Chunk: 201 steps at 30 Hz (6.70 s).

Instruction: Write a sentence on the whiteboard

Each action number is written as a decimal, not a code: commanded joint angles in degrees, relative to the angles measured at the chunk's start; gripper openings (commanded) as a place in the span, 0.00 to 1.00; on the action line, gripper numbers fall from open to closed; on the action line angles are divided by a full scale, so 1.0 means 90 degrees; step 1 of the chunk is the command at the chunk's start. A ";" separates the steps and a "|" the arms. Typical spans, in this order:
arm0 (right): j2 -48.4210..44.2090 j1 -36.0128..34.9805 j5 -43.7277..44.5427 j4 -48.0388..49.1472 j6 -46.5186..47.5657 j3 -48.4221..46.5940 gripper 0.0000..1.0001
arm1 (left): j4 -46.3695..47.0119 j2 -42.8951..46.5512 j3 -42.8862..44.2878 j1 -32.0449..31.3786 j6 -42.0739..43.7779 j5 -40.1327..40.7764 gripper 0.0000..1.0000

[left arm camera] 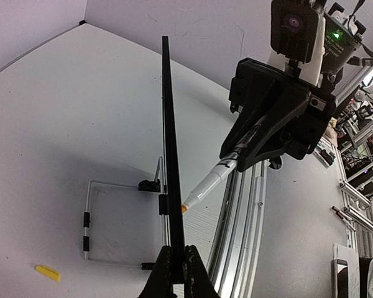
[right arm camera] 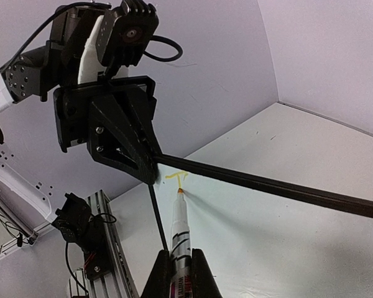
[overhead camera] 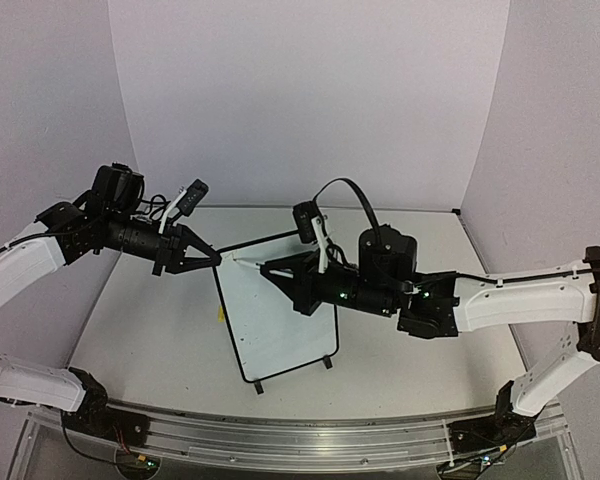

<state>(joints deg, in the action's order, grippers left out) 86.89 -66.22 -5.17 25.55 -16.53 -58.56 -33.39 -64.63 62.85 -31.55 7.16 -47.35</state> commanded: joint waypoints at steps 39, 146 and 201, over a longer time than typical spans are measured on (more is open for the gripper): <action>-0.0543 -0.0133 0.0446 0.0882 -0.0283 0.0864 0.00 | 0.0147 0.0133 -0.0005 -0.0027 0.0001 -0.0188 0.00; -0.0327 -0.0135 0.1063 0.0575 0.0134 0.0397 0.00 | 0.0113 0.0128 -0.0008 -0.0030 0.0015 -0.0237 0.00; -0.0567 -0.0134 0.1260 0.0419 0.0090 0.0630 0.00 | 0.0101 0.0095 -0.0006 -0.0030 0.0026 -0.0262 0.00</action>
<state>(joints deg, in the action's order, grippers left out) 81.00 -67.55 4.54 27.79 -16.31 -50.86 -33.45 -64.58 62.85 -31.57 7.03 -47.83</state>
